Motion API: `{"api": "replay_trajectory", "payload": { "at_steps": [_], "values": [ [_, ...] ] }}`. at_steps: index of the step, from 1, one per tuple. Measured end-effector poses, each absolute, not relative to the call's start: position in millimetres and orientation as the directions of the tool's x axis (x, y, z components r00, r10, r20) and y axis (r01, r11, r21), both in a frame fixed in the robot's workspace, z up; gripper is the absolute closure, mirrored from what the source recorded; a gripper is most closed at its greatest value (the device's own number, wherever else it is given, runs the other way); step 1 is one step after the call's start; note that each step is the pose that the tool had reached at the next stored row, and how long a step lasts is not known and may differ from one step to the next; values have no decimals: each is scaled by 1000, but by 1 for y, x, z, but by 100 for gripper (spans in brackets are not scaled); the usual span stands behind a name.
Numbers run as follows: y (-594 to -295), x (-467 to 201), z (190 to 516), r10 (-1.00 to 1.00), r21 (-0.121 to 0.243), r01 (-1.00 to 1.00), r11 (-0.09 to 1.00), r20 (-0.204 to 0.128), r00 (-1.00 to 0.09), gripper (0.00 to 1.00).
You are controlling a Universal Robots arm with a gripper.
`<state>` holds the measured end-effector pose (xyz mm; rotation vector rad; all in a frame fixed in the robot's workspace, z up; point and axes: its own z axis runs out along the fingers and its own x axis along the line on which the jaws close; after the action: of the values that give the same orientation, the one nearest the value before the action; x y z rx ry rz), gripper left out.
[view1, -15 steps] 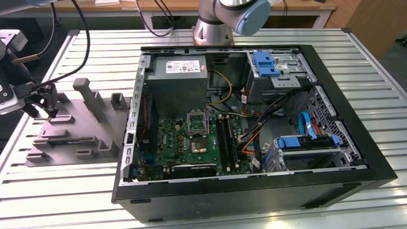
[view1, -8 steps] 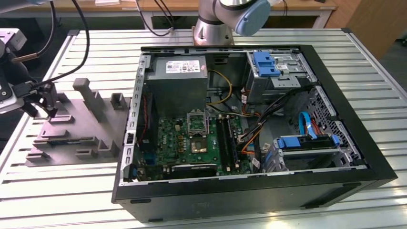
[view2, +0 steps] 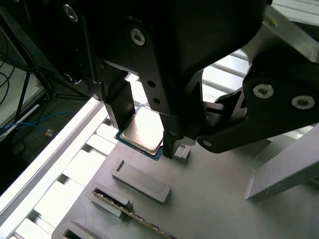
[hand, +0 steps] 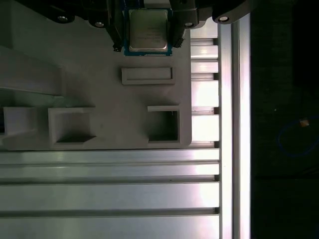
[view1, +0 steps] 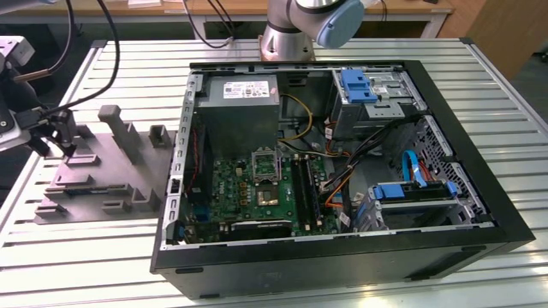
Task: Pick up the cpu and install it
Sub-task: 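Pick up the cpu and move it towards the insertion slot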
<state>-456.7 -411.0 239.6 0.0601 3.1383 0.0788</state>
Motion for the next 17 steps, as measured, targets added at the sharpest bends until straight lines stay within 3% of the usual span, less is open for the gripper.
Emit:
{"api": "replay_trajectory", "payload": {
  "at_steps": [17],
  "values": [
    [-411,-457,246,38,50,38,998,-1,-999,53]
  ]
}}
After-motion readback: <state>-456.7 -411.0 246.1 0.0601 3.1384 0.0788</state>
